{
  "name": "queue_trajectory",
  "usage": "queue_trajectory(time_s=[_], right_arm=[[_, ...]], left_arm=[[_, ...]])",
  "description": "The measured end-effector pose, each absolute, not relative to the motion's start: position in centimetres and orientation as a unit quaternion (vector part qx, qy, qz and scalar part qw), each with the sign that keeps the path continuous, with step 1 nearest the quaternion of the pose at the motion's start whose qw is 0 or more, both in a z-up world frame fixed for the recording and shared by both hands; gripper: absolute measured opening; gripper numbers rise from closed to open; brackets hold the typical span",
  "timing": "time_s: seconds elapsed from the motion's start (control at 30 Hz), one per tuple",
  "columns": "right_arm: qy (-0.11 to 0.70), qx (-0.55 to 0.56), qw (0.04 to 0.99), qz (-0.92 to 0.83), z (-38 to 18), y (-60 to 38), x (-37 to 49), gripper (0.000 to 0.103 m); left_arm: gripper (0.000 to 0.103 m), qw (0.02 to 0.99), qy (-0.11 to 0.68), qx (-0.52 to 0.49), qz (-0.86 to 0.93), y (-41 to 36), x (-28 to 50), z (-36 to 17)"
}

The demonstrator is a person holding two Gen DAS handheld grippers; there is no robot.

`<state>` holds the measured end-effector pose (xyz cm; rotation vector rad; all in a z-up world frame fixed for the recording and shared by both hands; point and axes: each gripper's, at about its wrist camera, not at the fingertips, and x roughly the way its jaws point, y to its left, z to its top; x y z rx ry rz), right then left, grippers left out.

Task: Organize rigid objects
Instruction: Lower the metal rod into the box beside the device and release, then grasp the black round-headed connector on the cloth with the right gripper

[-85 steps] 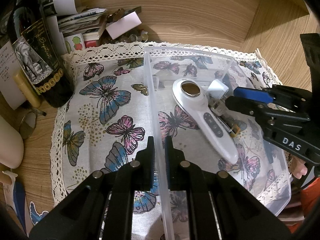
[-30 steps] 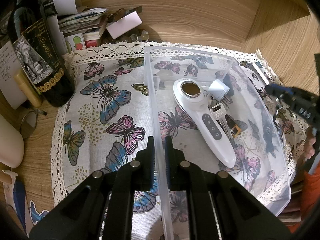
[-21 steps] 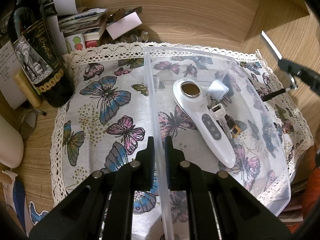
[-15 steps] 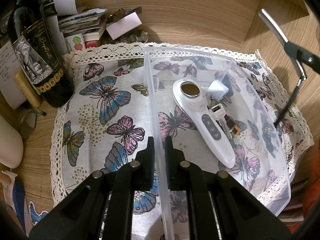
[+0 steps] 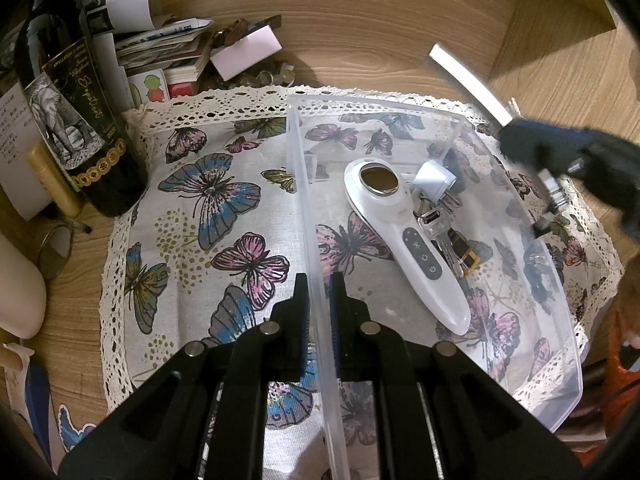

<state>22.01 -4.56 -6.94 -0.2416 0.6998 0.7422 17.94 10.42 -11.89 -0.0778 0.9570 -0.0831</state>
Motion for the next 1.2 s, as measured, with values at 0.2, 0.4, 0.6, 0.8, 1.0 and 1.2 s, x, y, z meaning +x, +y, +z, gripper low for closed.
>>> queue_trajectory(time_s=[0.2, 0.4, 0.6, 0.8, 1.0, 1.2], right_arm=[[0.385, -0.122, 0.851, 0.336, -9.9, -4.1, 23.7, 0.014], [0.412, -0.132, 0.84, 0.329, -11.6, -3.6, 24.4, 0.014], [0.411, -0.15, 0.837, 0.328, -11.8, -3.1, 24.2, 0.015], [0.398, -0.145, 0.845, 0.326, -10.9, -3.6, 23.9, 0.015], [0.364, -0.145, 0.862, 0.322, -8.8, -4.8, 22.7, 0.017], [0.321, -0.145, 0.89, 0.289, -6.3, -7.8, 21.3, 0.026]], left_arm=[[0.01, 0.887, 0.459, -0.038, -0.042, 10.4, 17.9, -11.9], [0.01, 0.887, 0.458, -0.039, -0.044, 10.5, 17.9, -11.9], [0.01, 0.887, 0.458, -0.039, -0.045, 10.5, 17.9, -11.9], [0.01, 0.887, 0.459, -0.038, -0.045, 10.5, 17.9, -11.9], [0.01, 0.887, 0.458, -0.037, -0.045, 10.4, 17.9, -12.0], [0.01, 0.887, 0.458, -0.038, -0.045, 10.4, 17.9, -12.0]])
